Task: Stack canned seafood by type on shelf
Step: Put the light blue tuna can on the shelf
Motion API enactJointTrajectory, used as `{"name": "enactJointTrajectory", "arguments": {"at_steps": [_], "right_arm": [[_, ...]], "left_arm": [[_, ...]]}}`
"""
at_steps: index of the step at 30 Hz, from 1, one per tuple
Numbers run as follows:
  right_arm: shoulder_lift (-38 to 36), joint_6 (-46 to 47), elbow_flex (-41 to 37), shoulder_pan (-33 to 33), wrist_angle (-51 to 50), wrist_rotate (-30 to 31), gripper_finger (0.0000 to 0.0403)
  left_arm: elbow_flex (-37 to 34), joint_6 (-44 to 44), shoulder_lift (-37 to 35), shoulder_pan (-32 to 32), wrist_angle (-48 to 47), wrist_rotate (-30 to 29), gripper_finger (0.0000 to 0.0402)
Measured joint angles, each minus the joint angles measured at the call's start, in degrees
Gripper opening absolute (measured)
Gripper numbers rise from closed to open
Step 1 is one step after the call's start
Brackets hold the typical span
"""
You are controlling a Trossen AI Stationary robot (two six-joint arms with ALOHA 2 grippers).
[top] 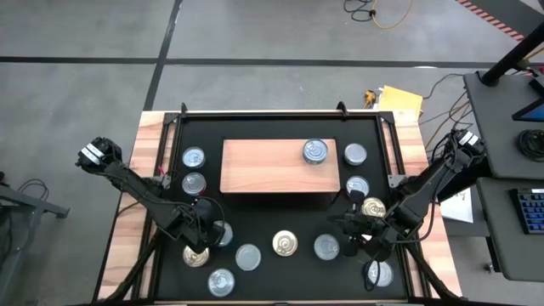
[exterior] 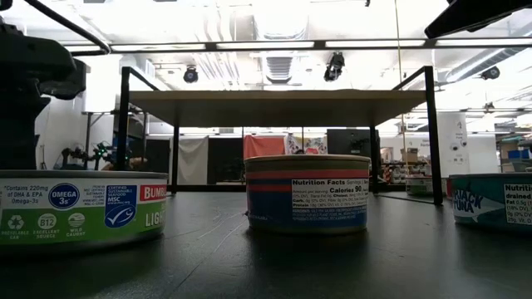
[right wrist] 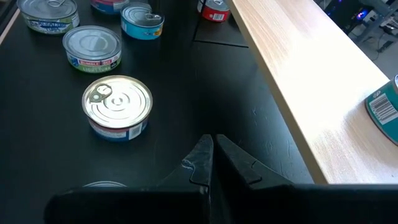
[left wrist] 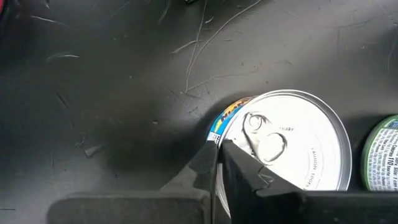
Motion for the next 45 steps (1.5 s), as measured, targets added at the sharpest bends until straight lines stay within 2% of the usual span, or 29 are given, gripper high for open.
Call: {"name": "enactJointTrajectory", "arguments": {"at_steps": [20, 23, 26, 30, 39, 45], "right_arm": [[0.0, 0.0, -0.1, 0.0, 0.0, 0.0, 0.0009], [0.0, 0.2, -0.1, 0.0, 0.0, 0.0, 0.0009], [0.0, 1.9, -0.1, 0.0, 0.1, -0.1, 0.0009], [0.3, 4.4, -0.4, 0.0, 1.7, -0.1, 0.0009], [6.6, -4.3, -1.5, -1.9, 20.1, -1.7, 0.0009], [8.0, -6.4, -0.8, -4.3, 22.9, -3.2, 0.0009]], "left_arm": [[9.9, 4.1, 0.2, 0.0, -10.2, -3.3, 0.0001], [9.9, 6.3, 0.2, 0.0, -7.5, -3.4, 0.0], [9.6, 12.1, 0.5, 0.0, 1.5, -3.4, 0.0], [9.4, 18.0, 4.5, 0.1, 9.3, -4.9, 0.0], [18.5, 18.2, 16.0, 0.1, -1.9, -4.6, 0.0], [23.4, 19.9, 21.3, 0.1, -5.5, -3.5, 0.0]]}}
